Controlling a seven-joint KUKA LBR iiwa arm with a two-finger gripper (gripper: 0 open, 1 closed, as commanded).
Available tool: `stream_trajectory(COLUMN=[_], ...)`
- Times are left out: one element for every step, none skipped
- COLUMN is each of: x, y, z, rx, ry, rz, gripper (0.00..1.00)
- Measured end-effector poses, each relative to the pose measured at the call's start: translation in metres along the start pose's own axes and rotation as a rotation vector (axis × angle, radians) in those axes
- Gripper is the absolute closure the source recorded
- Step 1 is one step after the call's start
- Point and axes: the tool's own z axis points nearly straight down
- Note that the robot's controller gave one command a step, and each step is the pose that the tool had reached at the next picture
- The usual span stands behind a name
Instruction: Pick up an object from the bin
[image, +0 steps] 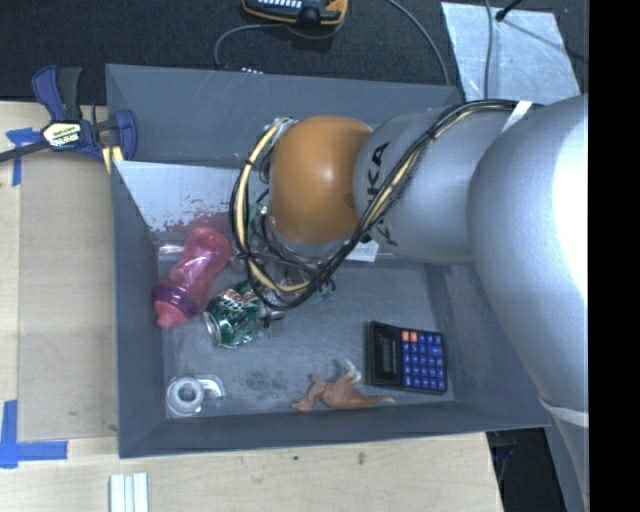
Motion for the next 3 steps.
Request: stream_trajectory(x=[0.003,0.015,0.015], y=[0.009,0.03,0.03], z=[0.01,0.022,0.022], rx=[0.001,0.002,0.002], ry=[-0.001,-0.002,-0.002], rz=[-0.131,-0.462,-0.462], gripper=[0.0,1.0,1.0])
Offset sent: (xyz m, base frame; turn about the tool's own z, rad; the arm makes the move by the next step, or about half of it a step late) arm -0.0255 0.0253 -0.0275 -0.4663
